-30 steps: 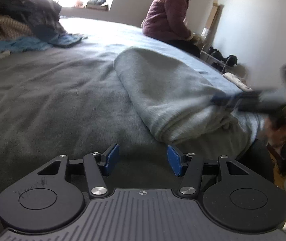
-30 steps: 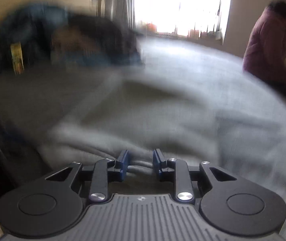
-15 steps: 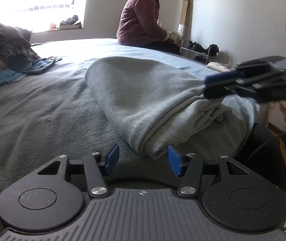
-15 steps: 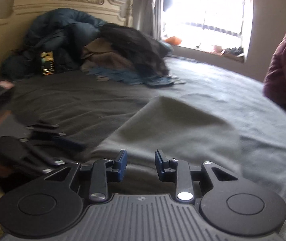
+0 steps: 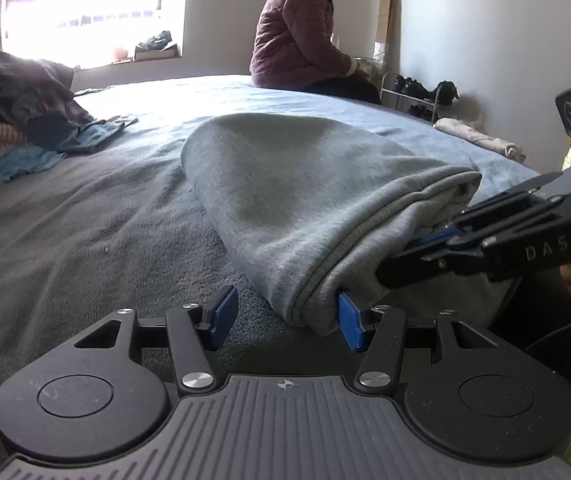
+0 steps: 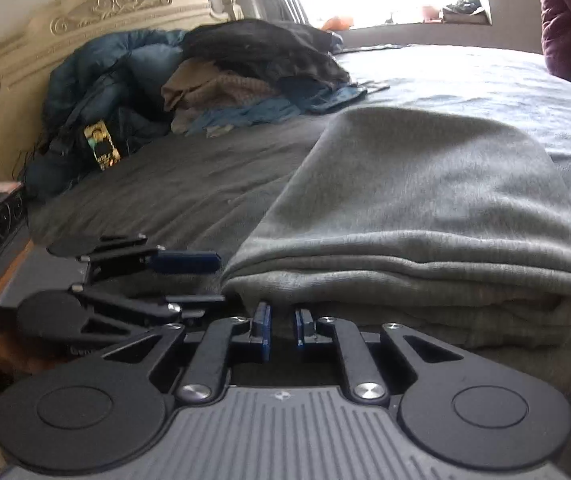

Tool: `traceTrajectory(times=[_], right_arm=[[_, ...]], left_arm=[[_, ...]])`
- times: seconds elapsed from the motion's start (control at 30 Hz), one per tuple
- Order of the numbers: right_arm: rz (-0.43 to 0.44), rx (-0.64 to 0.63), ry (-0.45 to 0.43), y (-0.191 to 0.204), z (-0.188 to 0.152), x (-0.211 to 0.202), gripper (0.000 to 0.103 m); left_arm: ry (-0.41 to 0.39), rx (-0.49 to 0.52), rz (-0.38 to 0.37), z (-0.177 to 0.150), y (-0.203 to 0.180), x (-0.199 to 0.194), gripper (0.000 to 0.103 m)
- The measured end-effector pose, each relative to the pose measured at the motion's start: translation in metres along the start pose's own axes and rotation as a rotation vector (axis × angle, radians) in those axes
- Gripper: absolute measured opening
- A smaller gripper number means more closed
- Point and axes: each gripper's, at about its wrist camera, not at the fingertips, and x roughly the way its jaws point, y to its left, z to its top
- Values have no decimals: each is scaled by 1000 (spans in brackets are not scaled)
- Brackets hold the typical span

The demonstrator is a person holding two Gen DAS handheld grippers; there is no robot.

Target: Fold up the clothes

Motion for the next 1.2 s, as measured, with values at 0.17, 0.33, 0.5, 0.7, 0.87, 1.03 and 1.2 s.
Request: traceTrajectory(times=[0.17, 0.33, 0.5, 0.7, 0.87, 1.03, 1.2], right_arm=[[-51, -108, -84, 12, -2, -6, 9], [-247, -406, -159, 40, -18, 2, 9], [-385, -687, -210, 64, -43, 13, 9], [-388, -683, -236, 57, -44, 5, 8], [-339, -657, -201, 51, -45, -8, 9], [-206, -554, -195, 48, -38, -12, 9], [-206, -475, -187, 41, -30, 12, 9]], left_arm=[[-9, 11, -17, 5, 0, 0, 54], [-10, 6, -41, 10, 0, 3, 54], [-13, 22, -42, 15, -5, 11, 59], [-29, -17, -6, 17, -4, 14, 53], [-36, -35, 26, 15, -5, 13, 45], [-71, 31, 82, 13, -16, 8, 37], [-94, 61, 122, 9, -20, 4, 26]])
